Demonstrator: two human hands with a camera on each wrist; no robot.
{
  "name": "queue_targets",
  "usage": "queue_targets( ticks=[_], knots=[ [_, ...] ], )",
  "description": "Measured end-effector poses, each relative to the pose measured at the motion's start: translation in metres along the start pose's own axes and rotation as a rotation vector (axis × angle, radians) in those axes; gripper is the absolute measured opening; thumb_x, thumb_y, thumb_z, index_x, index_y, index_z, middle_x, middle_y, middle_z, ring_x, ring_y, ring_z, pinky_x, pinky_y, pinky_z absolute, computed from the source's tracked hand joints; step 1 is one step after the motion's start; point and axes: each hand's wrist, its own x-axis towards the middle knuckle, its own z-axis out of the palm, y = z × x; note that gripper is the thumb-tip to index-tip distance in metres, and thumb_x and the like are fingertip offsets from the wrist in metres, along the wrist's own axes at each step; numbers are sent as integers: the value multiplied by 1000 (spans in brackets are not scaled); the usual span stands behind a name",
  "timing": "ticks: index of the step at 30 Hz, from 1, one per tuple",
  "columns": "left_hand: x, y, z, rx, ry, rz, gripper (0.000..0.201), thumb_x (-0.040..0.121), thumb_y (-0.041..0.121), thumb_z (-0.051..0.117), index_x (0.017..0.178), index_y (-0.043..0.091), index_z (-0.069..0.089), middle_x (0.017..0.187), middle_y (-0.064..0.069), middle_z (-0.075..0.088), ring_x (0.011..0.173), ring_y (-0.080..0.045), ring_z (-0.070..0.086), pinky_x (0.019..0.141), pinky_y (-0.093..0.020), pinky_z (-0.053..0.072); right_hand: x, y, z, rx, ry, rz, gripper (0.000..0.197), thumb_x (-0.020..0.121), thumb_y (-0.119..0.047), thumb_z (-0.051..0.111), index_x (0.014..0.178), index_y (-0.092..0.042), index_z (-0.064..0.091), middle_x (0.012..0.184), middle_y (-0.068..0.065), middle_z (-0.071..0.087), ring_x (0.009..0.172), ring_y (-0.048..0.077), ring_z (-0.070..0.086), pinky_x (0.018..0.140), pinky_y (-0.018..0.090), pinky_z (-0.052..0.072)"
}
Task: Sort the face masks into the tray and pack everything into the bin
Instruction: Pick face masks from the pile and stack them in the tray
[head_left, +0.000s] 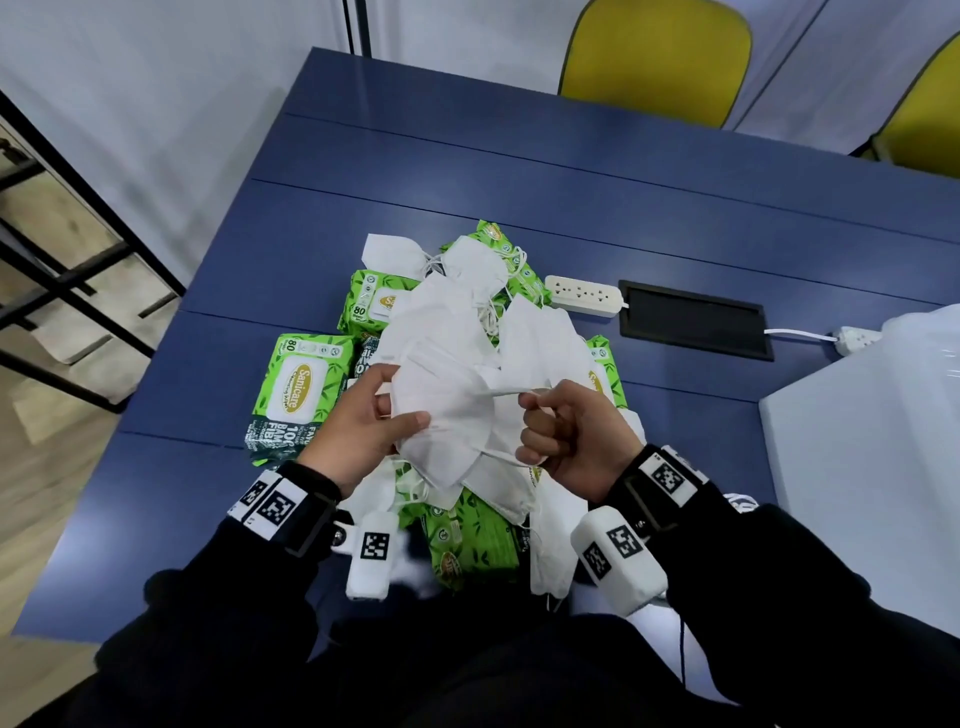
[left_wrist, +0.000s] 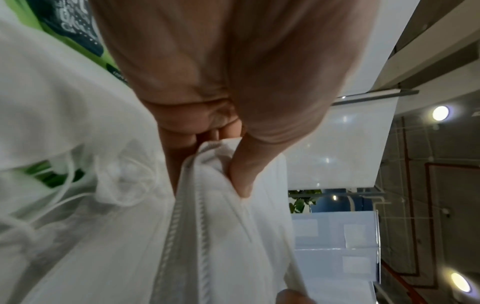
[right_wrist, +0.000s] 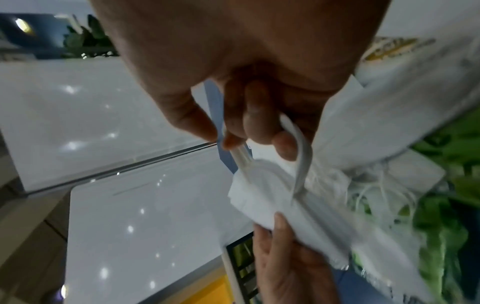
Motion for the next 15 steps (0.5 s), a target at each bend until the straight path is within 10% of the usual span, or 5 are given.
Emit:
queue_targets(
  ticks=[5,11,15],
  knots=[
    [0,12,-3,60,-2,90,58,89,-6,72,133,28,53,113,-12,76,108,-36,71,85,-50,60,6,-10,-11,-166,72,-75,35,91,5,59,126,2,65,66,2,36,53,15,26,55,31,38],
    [4,16,19,374,-75,225,65,87,29,65,145,44,39,131,-5,66,121,-22,63,107,-52,48,19,-2,-7,-369,99,-151,25,90,-19,73,112,-10,70,87,2,61,63,17,48,53,27,35],
    [9,18,27,500,-115,202,66,94,23,58,150,43,29,129,-20,61,117,-34,61,103,-51,49,20,-2,0,-644,82,-218,35,94,-34,69,114,-6,68,103,3,73,91,16,66,78,31,49]
  ],
)
